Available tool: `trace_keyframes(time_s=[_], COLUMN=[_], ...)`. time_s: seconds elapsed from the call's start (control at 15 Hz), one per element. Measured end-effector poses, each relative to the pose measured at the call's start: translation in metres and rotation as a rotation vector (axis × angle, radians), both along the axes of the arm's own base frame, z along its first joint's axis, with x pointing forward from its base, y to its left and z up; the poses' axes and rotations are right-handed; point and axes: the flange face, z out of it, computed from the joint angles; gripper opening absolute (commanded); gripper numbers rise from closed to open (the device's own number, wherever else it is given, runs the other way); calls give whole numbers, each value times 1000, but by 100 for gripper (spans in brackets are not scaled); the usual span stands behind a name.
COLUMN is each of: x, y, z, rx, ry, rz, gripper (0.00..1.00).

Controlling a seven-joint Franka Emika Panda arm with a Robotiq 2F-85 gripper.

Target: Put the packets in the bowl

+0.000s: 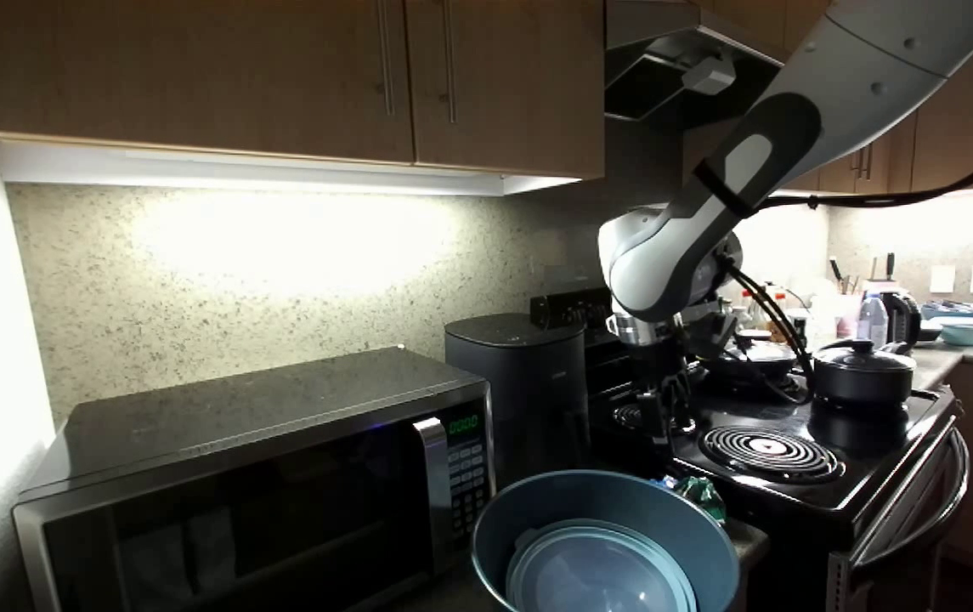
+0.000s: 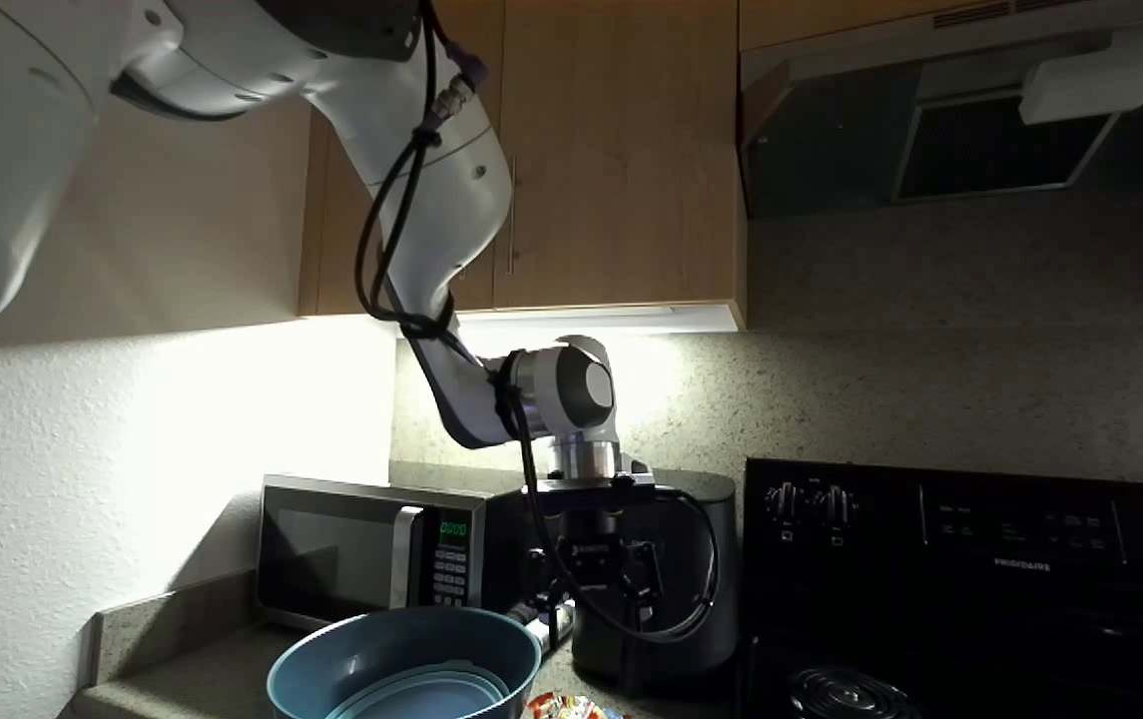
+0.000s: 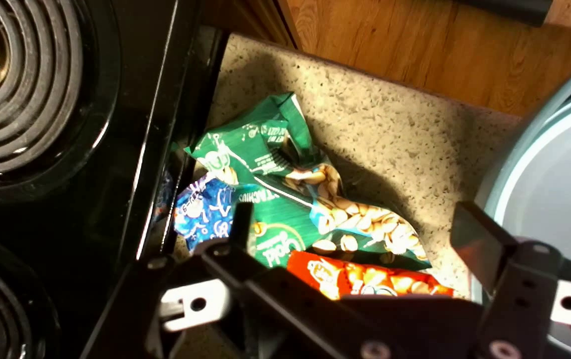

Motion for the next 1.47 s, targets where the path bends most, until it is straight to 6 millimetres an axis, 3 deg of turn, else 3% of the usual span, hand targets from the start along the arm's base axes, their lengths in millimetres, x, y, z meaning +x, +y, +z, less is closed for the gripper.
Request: trace_keyframes(time_s=[0.47,0.8,0.87,1.0,1.47], x=[21,23,24,25,35], y=[-24,-39,-42,-48,-58], z=[-36,-65,-69,-76,-89], rx=[-19,7,15,29,59], ry=[55,135,153,185,266], rz=[57,123,137,160,211], gripper=[100,97,73,68,22])
